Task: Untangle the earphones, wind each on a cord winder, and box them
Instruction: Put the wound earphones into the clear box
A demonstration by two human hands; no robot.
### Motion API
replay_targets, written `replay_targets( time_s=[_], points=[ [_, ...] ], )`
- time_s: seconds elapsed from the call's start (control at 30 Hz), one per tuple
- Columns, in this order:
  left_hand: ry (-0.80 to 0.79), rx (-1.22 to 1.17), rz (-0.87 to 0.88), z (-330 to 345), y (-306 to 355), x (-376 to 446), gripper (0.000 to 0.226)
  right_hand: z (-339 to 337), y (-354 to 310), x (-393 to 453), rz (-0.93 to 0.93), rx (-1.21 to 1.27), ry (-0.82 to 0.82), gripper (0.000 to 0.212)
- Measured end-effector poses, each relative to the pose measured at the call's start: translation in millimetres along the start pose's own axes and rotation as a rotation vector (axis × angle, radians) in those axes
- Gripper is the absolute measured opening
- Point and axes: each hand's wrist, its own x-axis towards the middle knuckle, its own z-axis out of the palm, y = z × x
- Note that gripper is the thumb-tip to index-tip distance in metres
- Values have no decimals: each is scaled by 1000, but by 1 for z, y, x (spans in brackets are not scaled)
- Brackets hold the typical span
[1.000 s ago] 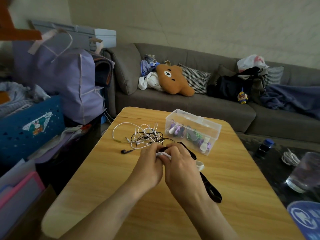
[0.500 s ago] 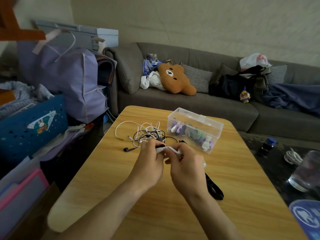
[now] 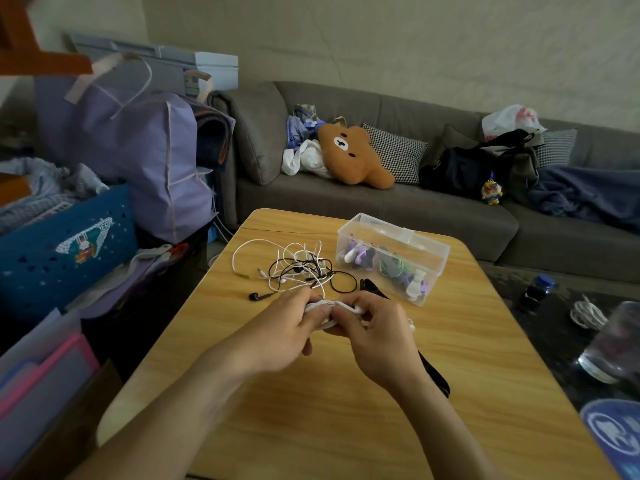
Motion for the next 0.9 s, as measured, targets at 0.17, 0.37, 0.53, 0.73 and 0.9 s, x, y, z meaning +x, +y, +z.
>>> replay_targets(
  time_s=[0.17, 0.37, 0.53, 0.73, 0.9],
  points=[
    [131, 65, 16, 7, 3, -2, 29, -12, -4, 1, -62, -106, -48, 6],
    [250, 37, 55, 12, 7, -2, 33, -13, -14, -2, -157, -152, 56, 8],
    [319, 43, 80, 22, 11, 1, 31, -22, -17, 0, -83, -157, 48, 5],
    [392, 154, 96, 31, 14, 5, 34, -23, -8, 5, 32, -76, 67, 14],
    [480, 250, 14, 40, 22, 0, 31, -6, -2, 5, 95, 98, 149, 15]
  ],
)
